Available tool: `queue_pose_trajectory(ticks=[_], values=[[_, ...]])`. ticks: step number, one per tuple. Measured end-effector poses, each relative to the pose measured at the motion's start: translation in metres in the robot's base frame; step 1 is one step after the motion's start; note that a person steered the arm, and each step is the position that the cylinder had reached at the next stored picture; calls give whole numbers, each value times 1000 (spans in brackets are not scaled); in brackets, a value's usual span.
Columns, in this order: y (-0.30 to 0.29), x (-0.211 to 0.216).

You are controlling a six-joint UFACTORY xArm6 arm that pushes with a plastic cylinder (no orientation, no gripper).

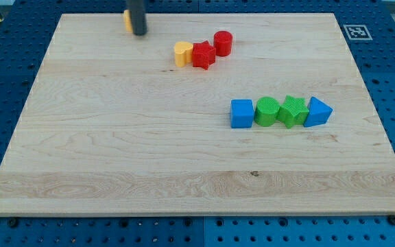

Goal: Push the yellow hexagon down a bit

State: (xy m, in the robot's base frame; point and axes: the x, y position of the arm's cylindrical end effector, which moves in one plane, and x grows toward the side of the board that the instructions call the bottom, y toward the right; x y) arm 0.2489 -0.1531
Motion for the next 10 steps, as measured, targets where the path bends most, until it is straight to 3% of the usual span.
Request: queue_pose_trajectory(ticks=[1, 2, 3, 4, 5, 7, 9, 10], values=[[-65, -1], [-79, -31], [-50, -57], [-9, -56], [18, -43], [10, 31], [3, -40], [25, -57]])
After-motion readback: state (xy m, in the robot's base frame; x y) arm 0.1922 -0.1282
